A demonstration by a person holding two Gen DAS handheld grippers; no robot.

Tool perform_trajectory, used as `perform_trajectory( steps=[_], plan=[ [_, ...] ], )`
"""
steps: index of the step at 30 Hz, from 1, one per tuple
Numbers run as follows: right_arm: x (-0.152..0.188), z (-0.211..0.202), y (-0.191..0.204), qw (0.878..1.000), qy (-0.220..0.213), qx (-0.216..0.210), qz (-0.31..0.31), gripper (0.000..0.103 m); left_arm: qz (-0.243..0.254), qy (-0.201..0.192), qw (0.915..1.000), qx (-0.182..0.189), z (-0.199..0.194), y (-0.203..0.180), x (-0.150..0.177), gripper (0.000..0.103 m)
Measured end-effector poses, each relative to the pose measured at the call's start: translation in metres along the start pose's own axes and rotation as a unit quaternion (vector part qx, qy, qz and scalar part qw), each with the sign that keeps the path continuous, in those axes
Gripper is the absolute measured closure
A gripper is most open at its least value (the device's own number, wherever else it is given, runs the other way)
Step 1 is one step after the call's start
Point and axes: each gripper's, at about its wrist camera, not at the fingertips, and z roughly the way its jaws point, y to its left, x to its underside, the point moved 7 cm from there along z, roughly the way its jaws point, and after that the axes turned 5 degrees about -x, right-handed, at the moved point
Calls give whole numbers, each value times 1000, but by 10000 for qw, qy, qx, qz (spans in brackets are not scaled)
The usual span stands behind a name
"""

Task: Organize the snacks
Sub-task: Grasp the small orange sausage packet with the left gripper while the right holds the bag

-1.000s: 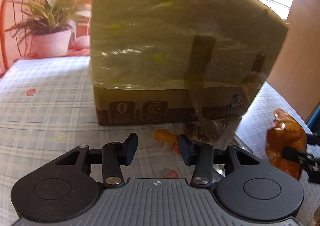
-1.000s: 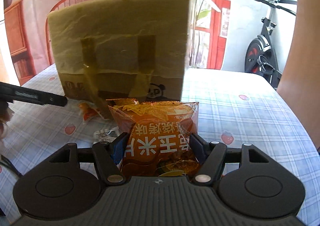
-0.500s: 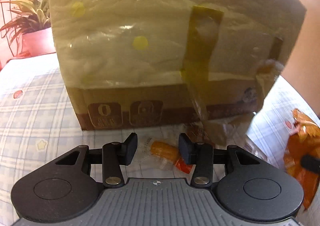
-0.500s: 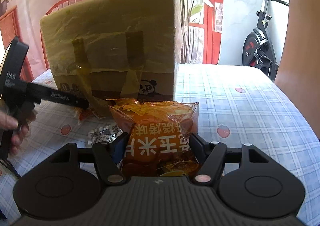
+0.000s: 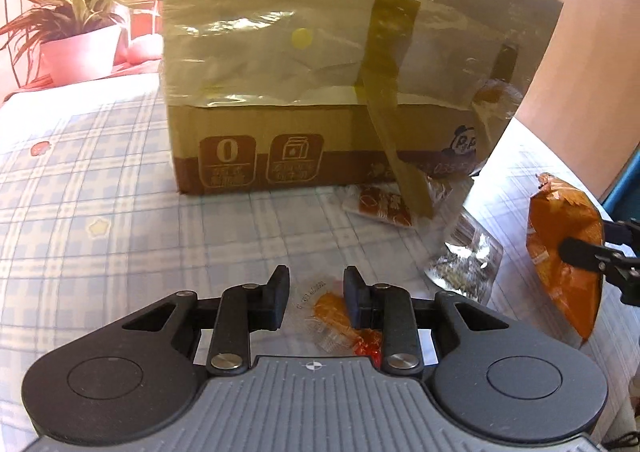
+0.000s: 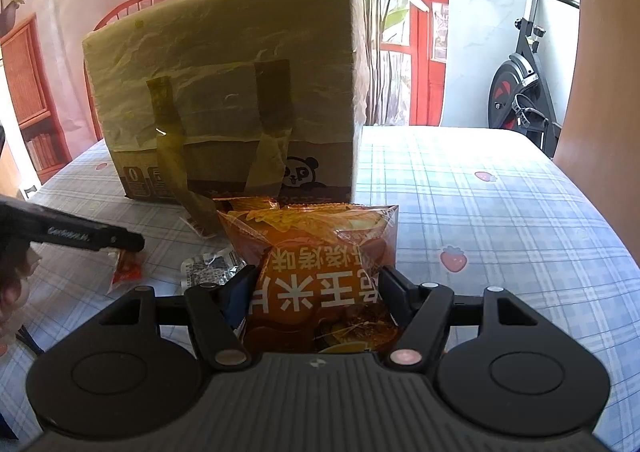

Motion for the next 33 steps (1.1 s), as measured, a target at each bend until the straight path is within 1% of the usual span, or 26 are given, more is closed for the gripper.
perform_trajectory(
  steps=[2,3,5,7,8,11,12,15,16,20,25,28,33],
  plan=[
    [0,0,1,10000,-3,-14,-7,35,-298,36,9993,-210,-7,9,0,54],
    [0,0,1,10000,-10,-17,-10,35,-518,3,9985,-187,-12,14,0,53],
    [-1,0,2,10000,-19,-24,3,35,-881,-46,9961,30,-22,18,0,53],
    [-1,1,2,10000,-23,-33,12,35,-1019,-19,9947,115,-30,17,0,54],
    [-1,1,2,10000,-16,-42,9,35,-1108,38,9938,116,-34,17,1,55],
    [-1,2,4,10000,-14,-56,-22,35,-1408,285,9888,415,-37,14,5,55],
    [-1,1,4,10000,-21,-59,-25,35,-1441,357,9879,449,-36,11,6,55],
    [-2,2,4,10000,-29,-63,-13,35,-1352,421,9894,315,-25,2,11,58],
    [-2,2,4,10000,-27,-63,-13,35,-1324,418,9899,280,-20,0,12,61],
    [-1,1,4,10000,-17,-77,-33,35,-1083,422,9931,170,-11,-6,12,62],
    [0,1,2,10000,-10,-53,4,35,-667,296,9973,50,4,-14,3,62],
    [-1,0,3,10000,-28,-55,-7,35,-500,320,9982,47,2,-19,5,61],
    [1,2,3,10000,-13,-78,11,35,-290,286,9990,-185,-1,-26,11,60]
  ],
)
